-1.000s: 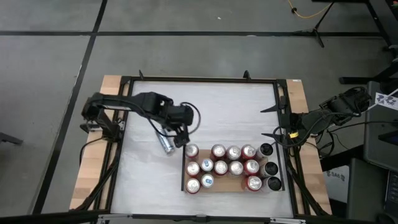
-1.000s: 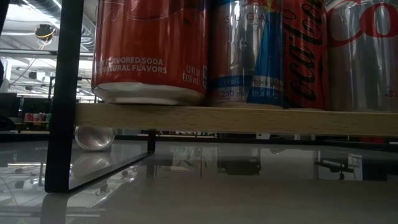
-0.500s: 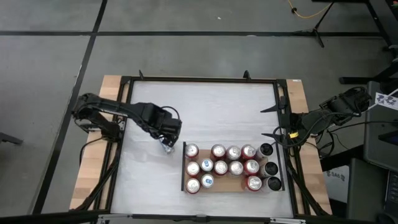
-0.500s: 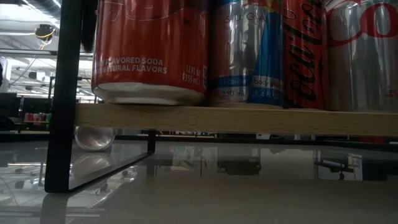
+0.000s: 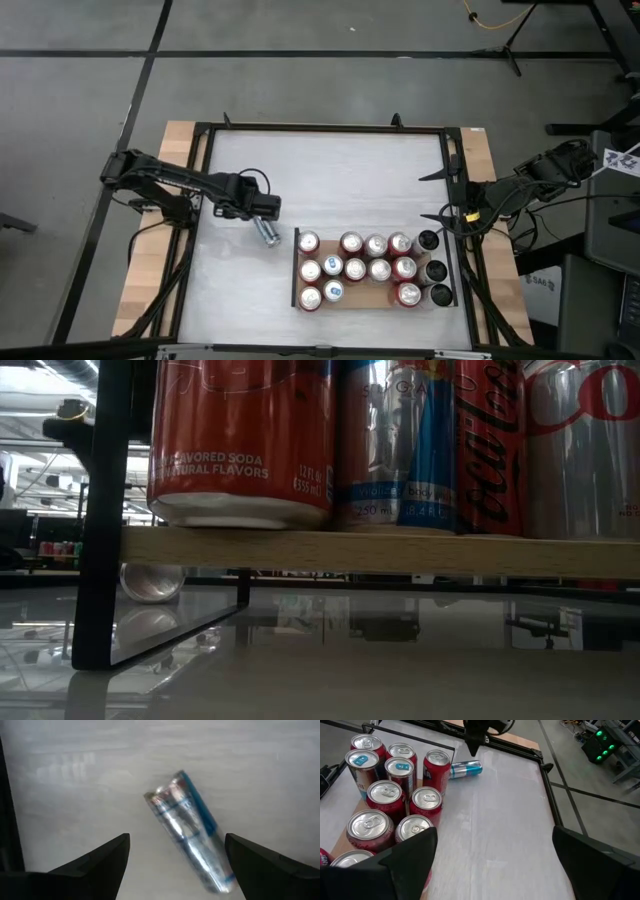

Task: Place canned beverage on shelf
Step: Put the blue soda can on the shelf

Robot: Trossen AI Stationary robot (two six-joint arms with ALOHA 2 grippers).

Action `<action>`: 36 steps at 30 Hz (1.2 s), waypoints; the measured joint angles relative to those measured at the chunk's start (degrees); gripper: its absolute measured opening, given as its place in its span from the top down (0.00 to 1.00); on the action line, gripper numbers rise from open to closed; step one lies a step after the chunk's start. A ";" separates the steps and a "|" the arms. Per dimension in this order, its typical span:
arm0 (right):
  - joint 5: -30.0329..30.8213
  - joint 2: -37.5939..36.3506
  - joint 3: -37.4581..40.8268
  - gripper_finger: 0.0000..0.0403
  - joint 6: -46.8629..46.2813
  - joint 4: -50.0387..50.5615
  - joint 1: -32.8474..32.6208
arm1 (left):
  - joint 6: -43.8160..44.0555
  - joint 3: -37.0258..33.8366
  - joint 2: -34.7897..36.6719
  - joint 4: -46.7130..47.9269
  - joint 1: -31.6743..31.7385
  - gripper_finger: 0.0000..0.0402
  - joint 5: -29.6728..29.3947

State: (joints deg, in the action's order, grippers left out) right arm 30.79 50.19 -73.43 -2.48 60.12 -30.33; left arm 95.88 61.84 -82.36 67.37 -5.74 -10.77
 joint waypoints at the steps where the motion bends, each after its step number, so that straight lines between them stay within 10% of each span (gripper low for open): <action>1: 0.00 0.00 0.00 0.04 0.00 0.00 -0.01 | 0.55 -1.00 -0.07 -0.83 0.00 0.21 -0.15; 12: 0.00 0.12 0.00 0.04 0.00 0.00 0.01 | 6.81 -11.70 -0.29 -19.62 -0.70 0.21 -3.68; 36: -0.44 5.56 0.02 0.04 0.02 0.00 0.00 | 10.55 -20.51 -0.27 -26.54 -1.07 0.21 -4.94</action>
State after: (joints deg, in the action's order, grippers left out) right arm 30.35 55.75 -73.41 -2.47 60.12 -30.33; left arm 106.43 41.33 -82.63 40.83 -6.81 -15.70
